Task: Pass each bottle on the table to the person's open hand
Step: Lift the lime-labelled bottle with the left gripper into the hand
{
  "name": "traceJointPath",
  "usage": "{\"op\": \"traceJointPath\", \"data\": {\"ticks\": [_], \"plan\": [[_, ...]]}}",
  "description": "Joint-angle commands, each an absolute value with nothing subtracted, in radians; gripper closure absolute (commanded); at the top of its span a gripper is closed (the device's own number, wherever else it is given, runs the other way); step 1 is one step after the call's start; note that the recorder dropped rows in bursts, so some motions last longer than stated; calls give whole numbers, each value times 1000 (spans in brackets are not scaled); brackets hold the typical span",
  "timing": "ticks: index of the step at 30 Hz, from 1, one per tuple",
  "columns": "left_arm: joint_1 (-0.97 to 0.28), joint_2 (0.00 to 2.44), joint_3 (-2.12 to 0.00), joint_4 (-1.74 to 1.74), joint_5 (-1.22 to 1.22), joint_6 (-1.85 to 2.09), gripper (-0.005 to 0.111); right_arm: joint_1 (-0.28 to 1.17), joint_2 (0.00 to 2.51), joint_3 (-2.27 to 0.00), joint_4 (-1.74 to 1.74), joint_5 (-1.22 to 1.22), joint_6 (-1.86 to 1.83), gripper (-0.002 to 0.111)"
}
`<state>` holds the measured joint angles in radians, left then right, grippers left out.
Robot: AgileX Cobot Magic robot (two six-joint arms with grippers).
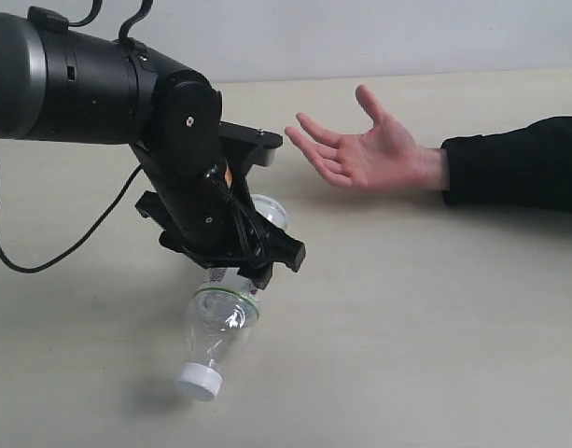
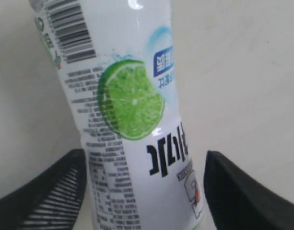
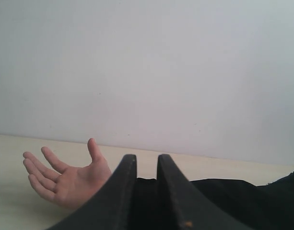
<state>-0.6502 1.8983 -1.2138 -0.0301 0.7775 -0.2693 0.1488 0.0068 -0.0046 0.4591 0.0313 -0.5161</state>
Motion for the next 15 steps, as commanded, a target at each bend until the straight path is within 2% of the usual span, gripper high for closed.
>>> {"op": "traceJointPath", "data": {"ticks": [1,2,4,10,12,13,14,15], "plan": [[-649,1896,-1221,-38,768,-293,40,143,0,0,463,21,-522,91],[-649,1901,-1221,-38,764,-293,32,143,0,0,463,21,-522,91],[-649,1921,-1221,-38,764,-292,25,143,0,0,463,21,-522,91],[-649,1977,-1221,-38,753,-292,27,143,0,0,463,21,-522,91],[-649,1977,-1221,-27,735,-292,39,143,0,0,463,21,-522,91],[-647,1971,-1221,-25,735,-292,55,143,0,0,463,21,-522,91],[-647,1967,-1223,-16,735,-292,64,143,0,0,463,21,-522,91],[-647,1954,-1237,0,741,-292,82,143,0,0,463,21,-522,91]]}}
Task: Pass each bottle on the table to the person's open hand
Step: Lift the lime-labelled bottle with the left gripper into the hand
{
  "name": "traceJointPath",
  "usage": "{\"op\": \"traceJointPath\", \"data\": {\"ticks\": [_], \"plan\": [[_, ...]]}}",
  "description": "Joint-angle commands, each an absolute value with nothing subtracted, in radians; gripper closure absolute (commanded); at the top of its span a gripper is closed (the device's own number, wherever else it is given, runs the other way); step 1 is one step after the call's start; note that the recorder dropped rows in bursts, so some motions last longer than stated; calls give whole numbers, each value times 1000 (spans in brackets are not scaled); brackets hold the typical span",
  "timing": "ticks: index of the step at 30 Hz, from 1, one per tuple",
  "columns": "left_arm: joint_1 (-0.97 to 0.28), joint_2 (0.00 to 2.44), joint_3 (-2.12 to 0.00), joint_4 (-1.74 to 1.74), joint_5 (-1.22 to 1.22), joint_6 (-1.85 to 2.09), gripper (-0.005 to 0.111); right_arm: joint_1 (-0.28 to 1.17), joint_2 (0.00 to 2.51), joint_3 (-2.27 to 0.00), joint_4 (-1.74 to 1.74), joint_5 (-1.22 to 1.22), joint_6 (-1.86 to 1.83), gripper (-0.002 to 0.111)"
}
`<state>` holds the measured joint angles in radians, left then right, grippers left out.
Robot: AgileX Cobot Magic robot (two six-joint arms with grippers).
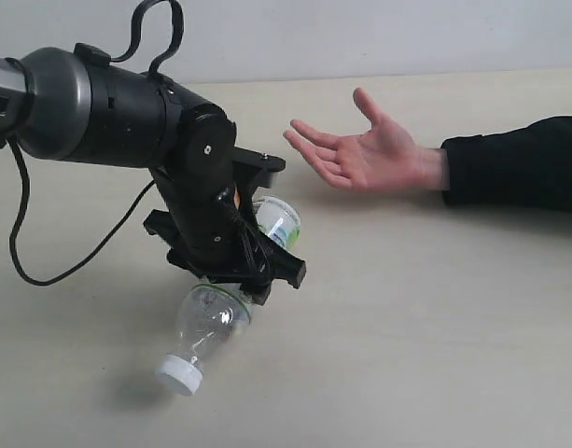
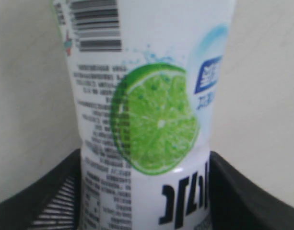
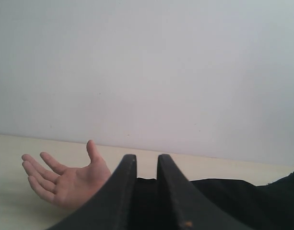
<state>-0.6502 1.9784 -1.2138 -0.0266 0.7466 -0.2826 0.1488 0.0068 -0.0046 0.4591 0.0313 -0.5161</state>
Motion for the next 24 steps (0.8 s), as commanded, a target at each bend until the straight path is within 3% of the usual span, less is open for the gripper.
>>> {"op": "traceJointPath", "data": {"ticks": [1,2,10,16,24], "plan": [[-645,1946,-1252,10,746,-292,92,143,0,0,463,21,-522,91],[-638,1927,-1294,37,785,-281,106,143,0,0,463,21,-522,91],[-639,1846,-1499,58,836,-126,107,143,0,0,463,21,-522,91],[-640,1913,-1654,-20,832,-385,107,143,0,0,463,21,-522,91],[-670,1990,-1666,-73,704,-620,107,143,0,0,463,21,-522,91]]}}
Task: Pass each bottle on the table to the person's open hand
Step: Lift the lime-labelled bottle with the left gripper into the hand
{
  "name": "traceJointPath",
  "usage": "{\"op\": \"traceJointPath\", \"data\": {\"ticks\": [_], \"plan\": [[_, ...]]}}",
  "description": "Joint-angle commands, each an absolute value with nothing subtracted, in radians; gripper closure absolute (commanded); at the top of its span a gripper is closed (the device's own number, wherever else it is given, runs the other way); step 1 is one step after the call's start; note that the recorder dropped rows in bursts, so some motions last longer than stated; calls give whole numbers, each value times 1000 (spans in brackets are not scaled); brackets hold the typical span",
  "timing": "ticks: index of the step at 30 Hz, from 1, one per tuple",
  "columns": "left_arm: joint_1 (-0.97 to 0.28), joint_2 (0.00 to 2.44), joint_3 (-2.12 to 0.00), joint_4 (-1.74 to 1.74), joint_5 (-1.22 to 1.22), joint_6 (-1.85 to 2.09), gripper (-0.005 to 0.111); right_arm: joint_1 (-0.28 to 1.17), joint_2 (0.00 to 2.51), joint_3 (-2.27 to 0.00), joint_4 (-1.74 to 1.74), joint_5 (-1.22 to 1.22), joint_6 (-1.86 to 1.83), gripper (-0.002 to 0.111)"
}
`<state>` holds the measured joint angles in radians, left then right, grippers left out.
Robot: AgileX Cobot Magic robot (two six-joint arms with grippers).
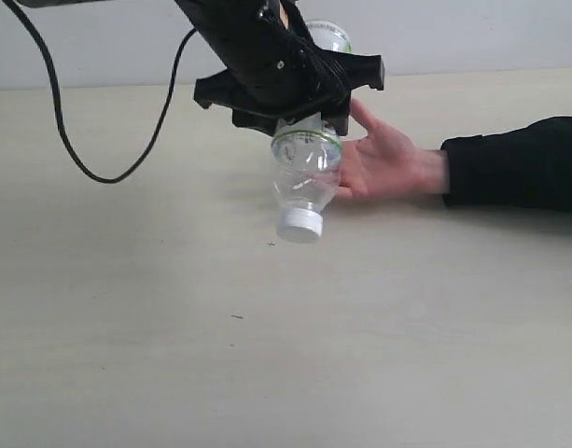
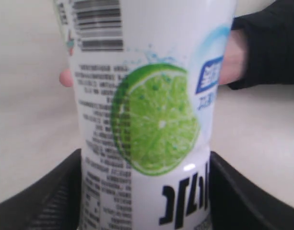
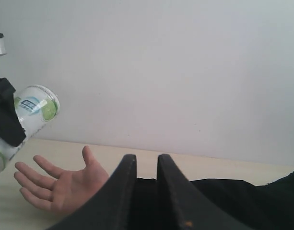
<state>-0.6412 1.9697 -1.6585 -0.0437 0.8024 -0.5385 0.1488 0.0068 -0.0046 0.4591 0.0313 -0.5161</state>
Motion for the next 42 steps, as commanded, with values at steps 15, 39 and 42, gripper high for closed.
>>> {"op": "traceJointPath", "data": {"ticks": [15,39,42], "plan": [[-718,2129,-1666,-79,454,-849,107,143,0,0,463,21,-522,91],[-715,2208,-1666,-19,409,-868,39,145,0,0,463,22,-522,91],[-715,2208,-1666,-12,413,-868,28,145,0,0,463,22,-522,91]]}}
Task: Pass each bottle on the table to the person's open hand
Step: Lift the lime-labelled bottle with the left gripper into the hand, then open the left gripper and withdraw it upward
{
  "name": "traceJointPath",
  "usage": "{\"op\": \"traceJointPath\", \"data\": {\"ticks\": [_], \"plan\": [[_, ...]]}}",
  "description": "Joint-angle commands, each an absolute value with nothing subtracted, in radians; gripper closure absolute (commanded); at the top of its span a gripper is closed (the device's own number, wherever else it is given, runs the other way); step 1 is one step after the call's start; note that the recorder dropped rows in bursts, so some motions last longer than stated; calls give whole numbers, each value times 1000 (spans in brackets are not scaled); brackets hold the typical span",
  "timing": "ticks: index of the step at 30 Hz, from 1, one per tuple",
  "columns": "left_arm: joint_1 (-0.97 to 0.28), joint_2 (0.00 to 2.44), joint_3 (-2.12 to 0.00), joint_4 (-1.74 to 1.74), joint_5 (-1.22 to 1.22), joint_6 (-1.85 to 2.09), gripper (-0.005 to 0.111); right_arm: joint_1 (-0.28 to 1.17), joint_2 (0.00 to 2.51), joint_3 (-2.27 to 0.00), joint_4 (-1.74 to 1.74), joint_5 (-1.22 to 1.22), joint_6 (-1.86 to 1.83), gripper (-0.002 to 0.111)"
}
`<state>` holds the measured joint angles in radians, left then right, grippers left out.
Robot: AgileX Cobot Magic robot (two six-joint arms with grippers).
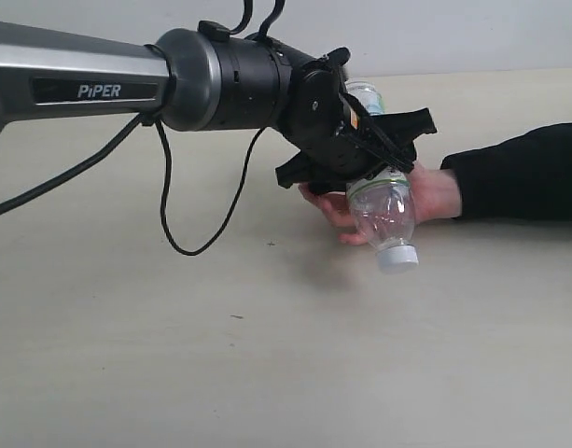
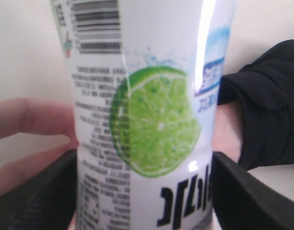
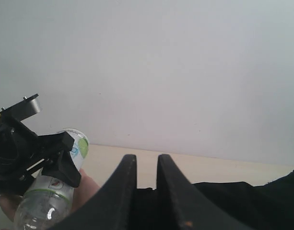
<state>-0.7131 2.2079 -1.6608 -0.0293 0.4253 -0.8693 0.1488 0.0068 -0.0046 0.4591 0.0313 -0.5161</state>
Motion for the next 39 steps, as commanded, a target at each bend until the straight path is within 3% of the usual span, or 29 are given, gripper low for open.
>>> {"op": "traceJointPath", "data": {"ticks": [1,4,25,27,29,31,32,35,39], "plan": [[-715,2208,-1666,-12,416,-868,25,145,0,0,463,22,-522,91],[-715,2208,-1666,-10,416,-868,20,145,0,0,463,22,-522,91],[-707,2038,-1666,22,513,-689,21,145,0,0,463,22,-522,91],[-707,2003,-1666,22,511,-556,32,145,0,0,463,22,-522,91],[-707,1961,-1666,22,522,-519,60,145,0,0,463,22,-522,91],[-707,1913,-1666,22,540,-501,96,145,0,0,463,22,-522,91],[-707,1887,-1666,25,544,-491,106,145,0,0,463,22,-522,91],[-718,1819,-1616,25,506,-437,106,145,0,0,463,22,-522,91],[-738,1678,-1370,27,236,-422,106,145,0,0,463,22,-522,91]]}}
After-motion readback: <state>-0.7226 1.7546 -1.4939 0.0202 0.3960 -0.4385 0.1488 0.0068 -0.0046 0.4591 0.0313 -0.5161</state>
